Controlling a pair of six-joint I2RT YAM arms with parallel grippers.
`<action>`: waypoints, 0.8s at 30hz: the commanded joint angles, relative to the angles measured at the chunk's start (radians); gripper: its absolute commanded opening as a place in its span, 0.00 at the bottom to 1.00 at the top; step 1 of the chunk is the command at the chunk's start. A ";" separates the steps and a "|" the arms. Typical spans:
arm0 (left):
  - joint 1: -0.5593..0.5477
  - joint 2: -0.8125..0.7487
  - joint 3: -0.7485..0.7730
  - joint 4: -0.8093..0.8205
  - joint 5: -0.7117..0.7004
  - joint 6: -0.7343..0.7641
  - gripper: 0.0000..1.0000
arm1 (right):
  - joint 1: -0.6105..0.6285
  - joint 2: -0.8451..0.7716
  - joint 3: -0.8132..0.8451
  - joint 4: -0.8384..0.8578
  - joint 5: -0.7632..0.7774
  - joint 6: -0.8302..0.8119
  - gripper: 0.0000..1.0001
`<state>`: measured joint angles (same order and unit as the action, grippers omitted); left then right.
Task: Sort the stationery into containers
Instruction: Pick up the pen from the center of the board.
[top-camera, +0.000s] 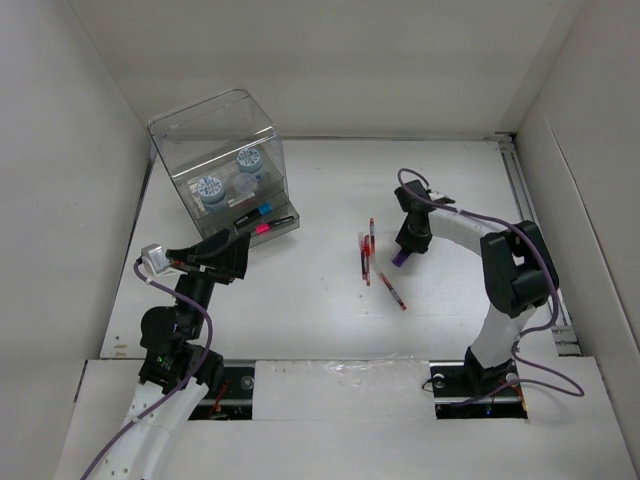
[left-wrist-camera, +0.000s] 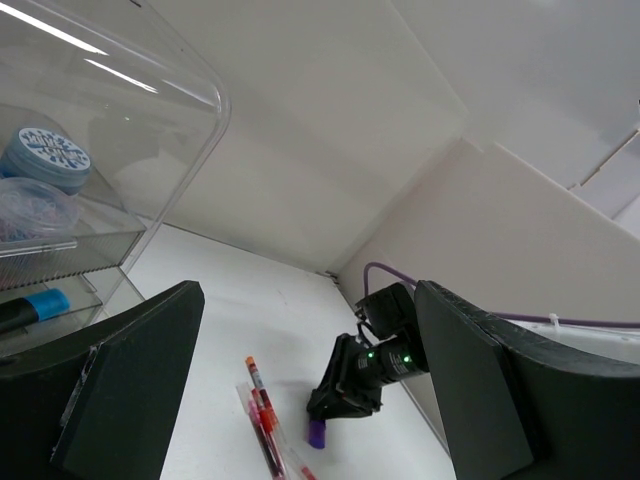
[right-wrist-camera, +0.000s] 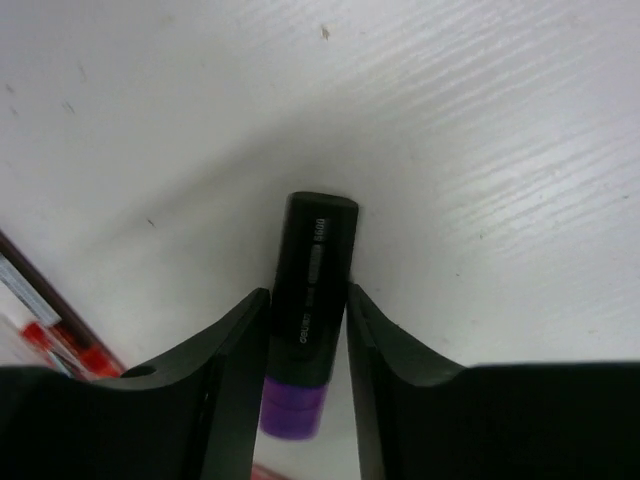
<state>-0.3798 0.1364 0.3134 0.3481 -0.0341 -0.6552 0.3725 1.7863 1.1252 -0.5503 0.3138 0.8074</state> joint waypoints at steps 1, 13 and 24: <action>-0.004 0.009 -0.002 0.051 0.017 -0.001 0.84 | -0.009 0.025 0.068 0.020 -0.018 -0.016 0.38; -0.004 0.009 -0.002 0.051 0.016 -0.001 0.84 | 0.044 -0.183 0.047 0.061 -0.094 -0.002 0.05; -0.004 0.019 -0.011 0.061 -0.004 -0.001 0.84 | 0.338 -0.001 0.404 0.408 -0.430 0.171 0.05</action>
<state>-0.3798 0.1490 0.3069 0.3553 -0.0349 -0.6552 0.6861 1.7168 1.4475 -0.3248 0.0139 0.8974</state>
